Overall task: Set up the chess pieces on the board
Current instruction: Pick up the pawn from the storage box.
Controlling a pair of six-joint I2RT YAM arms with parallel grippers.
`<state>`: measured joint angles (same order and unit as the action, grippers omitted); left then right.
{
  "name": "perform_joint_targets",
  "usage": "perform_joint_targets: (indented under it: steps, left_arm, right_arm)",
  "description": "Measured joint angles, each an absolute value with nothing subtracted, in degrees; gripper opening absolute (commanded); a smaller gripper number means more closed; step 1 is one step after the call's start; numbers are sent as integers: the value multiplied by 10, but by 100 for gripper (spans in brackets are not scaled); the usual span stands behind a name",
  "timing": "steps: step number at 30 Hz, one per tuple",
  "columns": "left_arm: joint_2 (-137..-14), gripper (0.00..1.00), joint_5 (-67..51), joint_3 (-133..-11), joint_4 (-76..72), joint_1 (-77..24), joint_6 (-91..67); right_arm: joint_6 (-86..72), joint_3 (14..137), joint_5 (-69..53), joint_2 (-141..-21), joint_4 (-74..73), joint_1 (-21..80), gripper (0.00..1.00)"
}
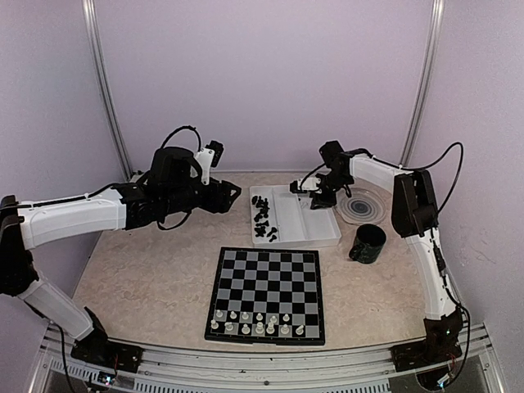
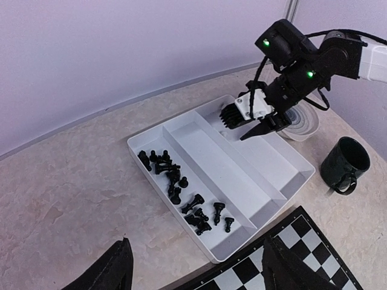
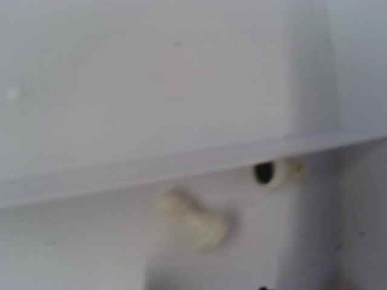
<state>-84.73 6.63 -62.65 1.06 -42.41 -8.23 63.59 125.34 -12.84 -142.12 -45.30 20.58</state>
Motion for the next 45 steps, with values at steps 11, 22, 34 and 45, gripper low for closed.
perform_joint_targets:
  steps: [11, 22, 34, 45]
  left_arm:
    - [-847, 73, 23, -627, 8, -425, -80]
    - [-847, 73, -4, -628, 14, -425, -80]
    - [-849, 72, -24, -632, 22, -425, -80]
    - [-864, 72, -41, -641, 27, -425, -80]
  right_arm:
    - [688, 1318, -113, -1470, -470, 212, 45]
    - [720, 1359, -147, -1493, -500, 213, 42]
    - [719, 1371, -181, -1504, -513, 220, 34]
    - [691, 1373, -210, -1505, -549, 221, 36]
